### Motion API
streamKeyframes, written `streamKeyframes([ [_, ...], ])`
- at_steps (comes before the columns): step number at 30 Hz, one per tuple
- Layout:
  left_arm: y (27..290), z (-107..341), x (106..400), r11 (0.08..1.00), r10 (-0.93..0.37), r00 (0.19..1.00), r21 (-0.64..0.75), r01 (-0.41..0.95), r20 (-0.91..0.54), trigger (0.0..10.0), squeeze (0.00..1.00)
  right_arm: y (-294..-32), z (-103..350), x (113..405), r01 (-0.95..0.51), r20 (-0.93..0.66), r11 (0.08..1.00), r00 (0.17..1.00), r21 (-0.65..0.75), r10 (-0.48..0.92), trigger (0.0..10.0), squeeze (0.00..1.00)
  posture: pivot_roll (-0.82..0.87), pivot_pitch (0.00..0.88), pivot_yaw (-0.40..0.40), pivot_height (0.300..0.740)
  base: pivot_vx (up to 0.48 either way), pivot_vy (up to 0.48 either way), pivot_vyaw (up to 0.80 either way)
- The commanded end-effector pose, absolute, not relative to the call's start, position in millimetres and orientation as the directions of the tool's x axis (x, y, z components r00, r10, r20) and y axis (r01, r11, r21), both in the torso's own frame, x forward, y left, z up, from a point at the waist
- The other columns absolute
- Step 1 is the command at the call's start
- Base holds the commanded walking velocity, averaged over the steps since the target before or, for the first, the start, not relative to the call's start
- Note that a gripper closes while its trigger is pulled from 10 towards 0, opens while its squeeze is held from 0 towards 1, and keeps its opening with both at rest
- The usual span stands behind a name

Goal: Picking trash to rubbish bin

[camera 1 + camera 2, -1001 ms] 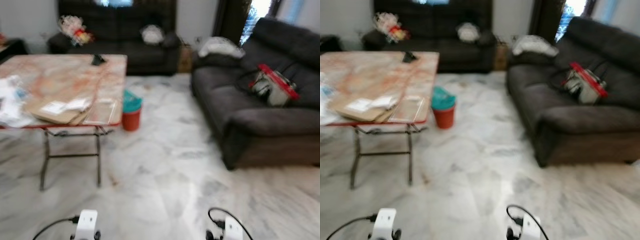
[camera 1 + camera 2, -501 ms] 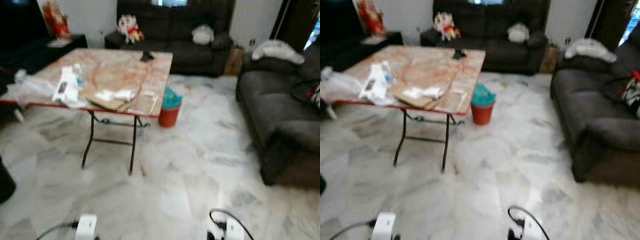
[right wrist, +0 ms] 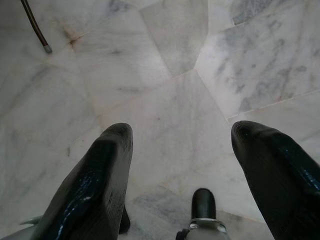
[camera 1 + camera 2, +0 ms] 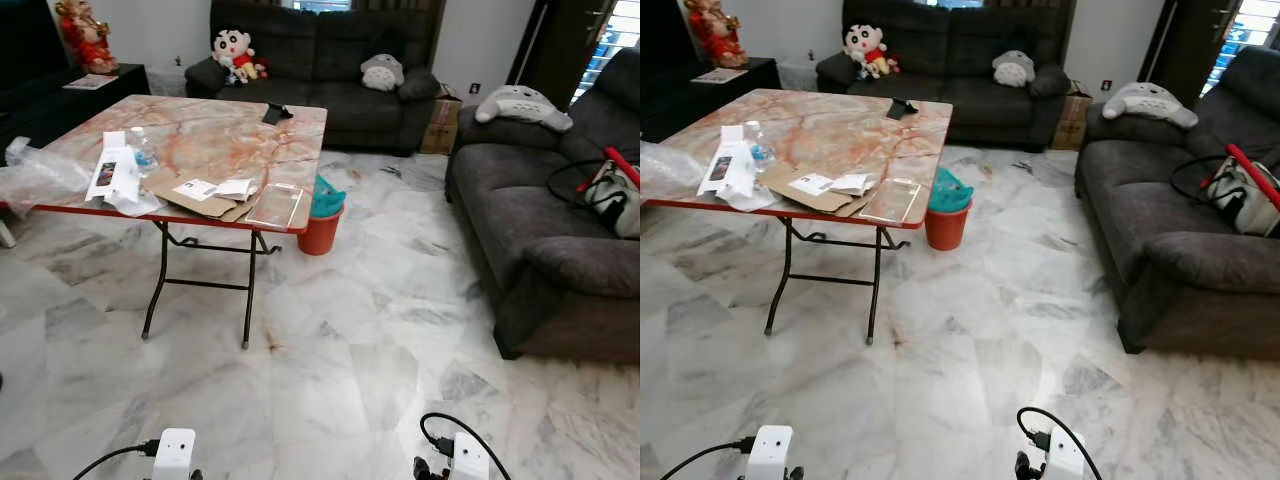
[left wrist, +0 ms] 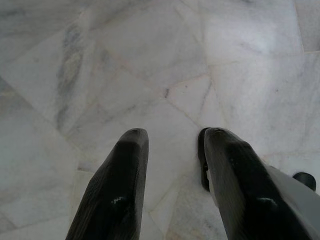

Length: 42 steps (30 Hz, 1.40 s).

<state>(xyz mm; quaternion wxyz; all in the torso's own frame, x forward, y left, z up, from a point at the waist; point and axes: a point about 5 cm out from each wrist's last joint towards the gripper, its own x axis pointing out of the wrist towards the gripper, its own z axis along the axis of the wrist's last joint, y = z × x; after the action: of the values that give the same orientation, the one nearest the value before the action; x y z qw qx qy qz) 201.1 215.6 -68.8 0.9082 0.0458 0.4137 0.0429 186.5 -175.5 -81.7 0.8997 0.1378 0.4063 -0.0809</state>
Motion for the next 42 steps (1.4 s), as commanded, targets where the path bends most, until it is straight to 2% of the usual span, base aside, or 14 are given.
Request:
streamKeyframes([
  [1, 216.5, -68.6, 201.7, 0.991, 0.124, 0.649, 0.120, -0.051, -0.750, 10.0, 0.00, -176.3, -80.6, 188.5, 0.270, -0.748, 0.944, 0.662, 0.191, -0.038, 10.0, 0.00, 0.14, 0.000, -0.040, 0.740, 0.000, 0.461, 0.00],
  [5, 216.5, -69.1, 200.8, 0.991, 0.125, 0.646, 0.122, -0.050, -0.753, 10.0, 0.00, -177.0, -81.0, 187.7, 0.275, -0.750, 0.943, 0.660, 0.190, -0.041, 10.0, 0.00, 0.14, 0.000, -0.043, 0.740, 0.000, 0.464, 0.00],
  [18, 217.4, -70.0, 198.8, 0.991, 0.125, 0.642, 0.125, -0.045, -0.757, 10.0, 0.00, -176.4, -79.8, 189.9, 0.280, -0.745, 0.939, 0.666, 0.199, -0.041, 10.0, 0.00, 0.14, 0.000, -0.040, 0.740, 0.000, 0.000, 0.00],
  [30, 217.3, -70.4, 197.9, 0.991, 0.124, 0.640, 0.125, -0.044, -0.758, 10.0, 0.00, -175.3, -77.9, 193.0, 0.253, -0.730, 0.948, 0.682, 0.194, -0.033, 10.0, 0.00, 0.14, 0.000, -0.040, 0.740, 0.000, 0.464, 0.00],
  [36, 217.3, -70.4, 197.9, 0.991, 0.123, 0.641, 0.124, -0.043, -0.757, 10.0, 0.00, -175.0, -78.1, 192.5, 0.253, -0.731, 0.948, 0.682, 0.195, -0.032, 10.0, 0.00, 0.13, 0.000, -0.040, 0.740, 0.000, 0.462, 0.53],
  [42, 217.8, -70.1, 198.3, 0.991, 0.124, 0.642, 0.126, -0.043, -0.757, 10.0, 0.00, -173.6, -79.1, 191.0, 0.254, -0.735, 0.946, 0.678, 0.202, -0.026, 10.0, 0.00, 0.13, 0.000, -0.039, 0.740, 0.000, 0.465, 0.00],
])
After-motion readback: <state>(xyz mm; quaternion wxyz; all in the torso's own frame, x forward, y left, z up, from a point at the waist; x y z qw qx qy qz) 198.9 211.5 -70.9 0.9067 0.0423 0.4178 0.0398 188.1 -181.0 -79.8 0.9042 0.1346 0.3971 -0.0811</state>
